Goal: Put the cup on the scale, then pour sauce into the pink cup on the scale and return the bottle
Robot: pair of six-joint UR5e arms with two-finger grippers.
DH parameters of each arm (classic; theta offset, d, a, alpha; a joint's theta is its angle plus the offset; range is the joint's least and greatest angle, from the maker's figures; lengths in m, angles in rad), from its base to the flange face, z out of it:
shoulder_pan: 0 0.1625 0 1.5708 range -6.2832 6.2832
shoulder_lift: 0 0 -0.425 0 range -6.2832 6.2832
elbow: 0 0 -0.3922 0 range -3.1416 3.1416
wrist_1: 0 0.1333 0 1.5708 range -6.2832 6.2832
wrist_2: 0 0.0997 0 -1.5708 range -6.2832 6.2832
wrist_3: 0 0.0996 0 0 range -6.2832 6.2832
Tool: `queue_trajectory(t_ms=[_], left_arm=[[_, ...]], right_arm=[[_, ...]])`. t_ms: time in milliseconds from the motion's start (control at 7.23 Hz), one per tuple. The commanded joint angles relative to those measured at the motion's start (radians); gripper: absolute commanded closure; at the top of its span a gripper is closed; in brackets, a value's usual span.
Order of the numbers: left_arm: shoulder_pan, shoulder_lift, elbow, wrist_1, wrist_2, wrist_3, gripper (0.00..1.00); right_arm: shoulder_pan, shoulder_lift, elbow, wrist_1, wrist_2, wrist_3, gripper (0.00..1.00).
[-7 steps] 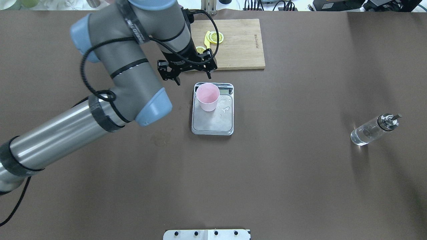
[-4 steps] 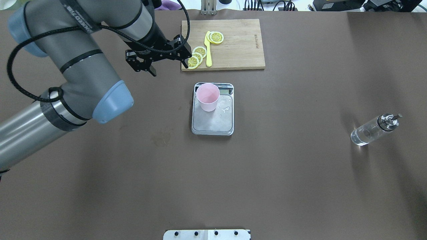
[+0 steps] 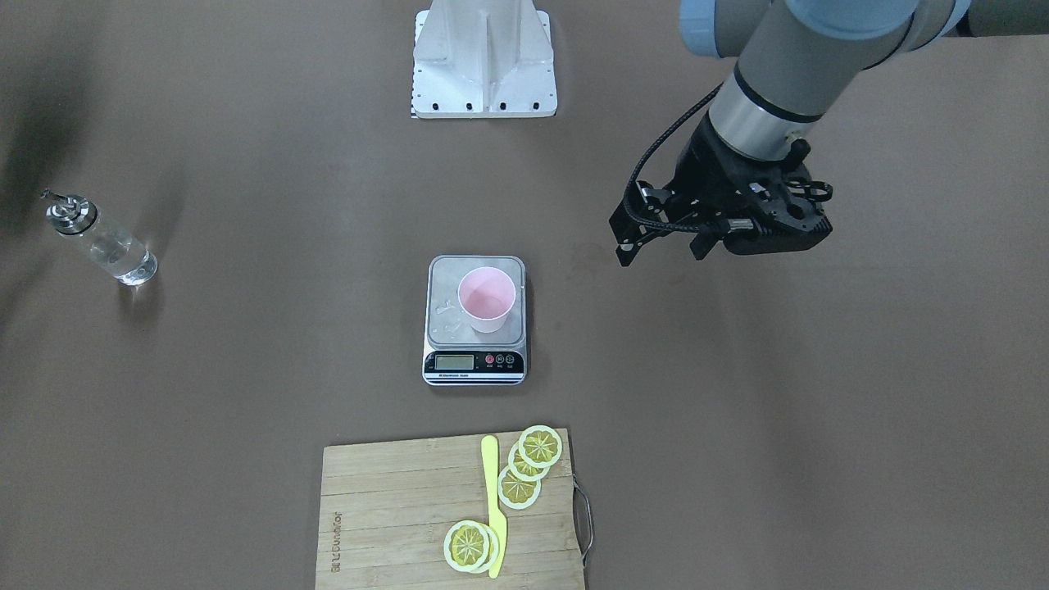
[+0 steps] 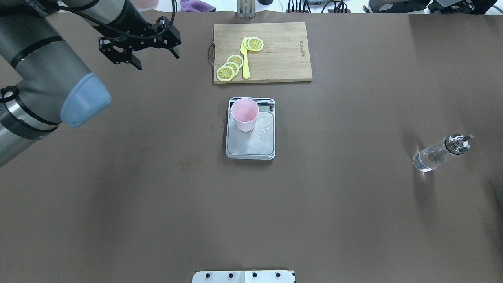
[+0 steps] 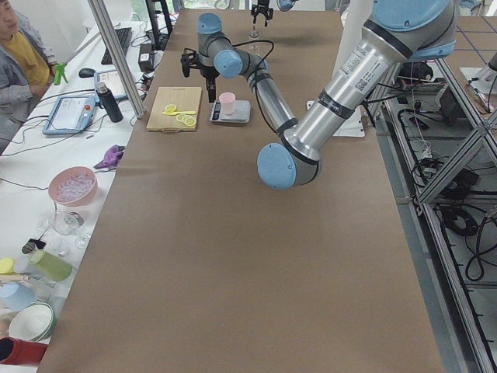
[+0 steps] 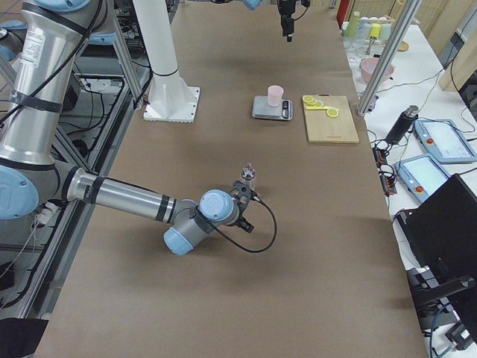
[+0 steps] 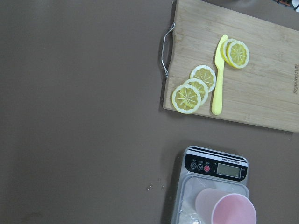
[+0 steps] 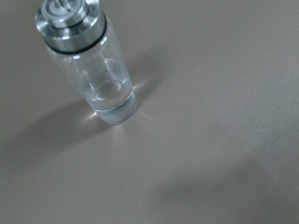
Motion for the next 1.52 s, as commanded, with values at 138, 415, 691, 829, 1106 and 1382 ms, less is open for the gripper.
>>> queue_trajectory(t_ms=[138, 415, 691, 829, 1106, 1382], left_arm=[[-0.061, 0.076, -0.007, 0.001, 0.000, 0.122, 0.03], [-0.077, 0.082, -0.008, 0.022, 0.000, 0.131, 0.04], [-0.085, 0.079, -0.008, 0.031, 0.000, 0.133, 0.04], [-0.088, 0.076, -0.005, 0.031, 0.002, 0.133, 0.04], [-0.091, 0.073, -0.005, 0.031, 0.000, 0.133, 0.04], [-0.092, 0.067, -0.007, 0.037, 0.000, 0.133, 0.04]], right_arm=[[-0.001, 0.093, -0.040, 0.066, 0.073, 0.102, 0.03], [-0.001, 0.114, -0.069, 0.173, 0.053, 0.201, 0.02], [0.000, 0.092, -0.080, 0.236, 0.108, 0.276, 0.02], [0.000, 0.081, -0.103, 0.307, 0.124, 0.317, 0.03], [-0.001, 0.087, -0.153, 0.370, 0.122, 0.328, 0.04], [-0.001, 0.078, -0.190, 0.480, 0.093, 0.397, 0.04]])
